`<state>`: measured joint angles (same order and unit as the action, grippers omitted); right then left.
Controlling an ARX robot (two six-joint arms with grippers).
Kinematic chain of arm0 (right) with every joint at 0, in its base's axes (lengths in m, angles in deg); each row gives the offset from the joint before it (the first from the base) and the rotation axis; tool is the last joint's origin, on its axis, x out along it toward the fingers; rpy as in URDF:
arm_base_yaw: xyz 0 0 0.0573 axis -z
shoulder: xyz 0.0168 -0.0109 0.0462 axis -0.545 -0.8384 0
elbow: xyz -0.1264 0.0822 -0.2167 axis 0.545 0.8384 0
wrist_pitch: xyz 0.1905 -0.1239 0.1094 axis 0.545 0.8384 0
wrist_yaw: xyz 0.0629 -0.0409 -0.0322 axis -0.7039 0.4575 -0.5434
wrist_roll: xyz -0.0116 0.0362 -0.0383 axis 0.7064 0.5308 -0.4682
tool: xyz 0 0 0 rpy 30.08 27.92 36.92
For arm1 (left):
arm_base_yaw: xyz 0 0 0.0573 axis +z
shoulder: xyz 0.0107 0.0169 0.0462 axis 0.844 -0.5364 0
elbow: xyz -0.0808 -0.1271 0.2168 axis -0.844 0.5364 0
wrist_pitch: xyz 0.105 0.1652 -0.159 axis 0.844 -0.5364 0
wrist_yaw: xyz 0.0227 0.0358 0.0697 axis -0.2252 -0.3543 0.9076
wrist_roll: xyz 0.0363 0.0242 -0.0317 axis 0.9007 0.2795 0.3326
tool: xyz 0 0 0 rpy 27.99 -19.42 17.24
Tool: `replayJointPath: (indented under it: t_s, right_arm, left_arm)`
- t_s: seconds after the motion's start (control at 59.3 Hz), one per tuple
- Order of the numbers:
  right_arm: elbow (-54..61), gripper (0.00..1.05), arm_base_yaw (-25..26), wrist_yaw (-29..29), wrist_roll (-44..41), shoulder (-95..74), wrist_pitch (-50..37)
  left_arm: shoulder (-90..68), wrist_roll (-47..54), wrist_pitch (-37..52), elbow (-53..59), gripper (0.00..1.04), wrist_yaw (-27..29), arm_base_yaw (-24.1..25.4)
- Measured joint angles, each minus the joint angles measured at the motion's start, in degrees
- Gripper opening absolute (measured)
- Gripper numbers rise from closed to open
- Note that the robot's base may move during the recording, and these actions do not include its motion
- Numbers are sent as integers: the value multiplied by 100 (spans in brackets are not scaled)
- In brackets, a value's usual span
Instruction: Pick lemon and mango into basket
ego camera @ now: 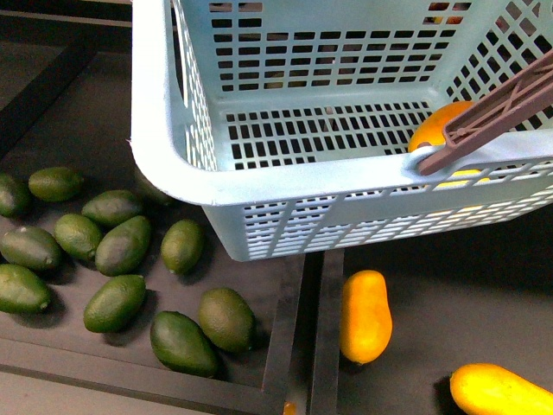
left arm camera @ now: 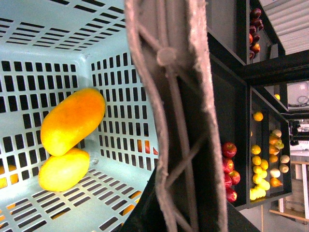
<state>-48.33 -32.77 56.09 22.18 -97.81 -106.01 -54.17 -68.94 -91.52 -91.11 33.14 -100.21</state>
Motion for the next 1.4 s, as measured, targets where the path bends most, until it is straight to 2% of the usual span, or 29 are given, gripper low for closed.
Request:
replayJointPath:
  t_s: [0.27,0.388,0.827,1.401]
  right_arm:
    - [251,2,-4,0,0,811,560]
    - [409,2,-7,11,0,951,468]
    - [411,2,-13,2,-2,2299,1738]
    - [411,2,-15,2,-2,3263,2697]
  left_arm:
    - [0,4,0,0,5,24,2]
    - [0,2,0,0,5,17,2]
    - [0,4,0,0,5,15,2]
    - [0,4,0,0,5,17,2]
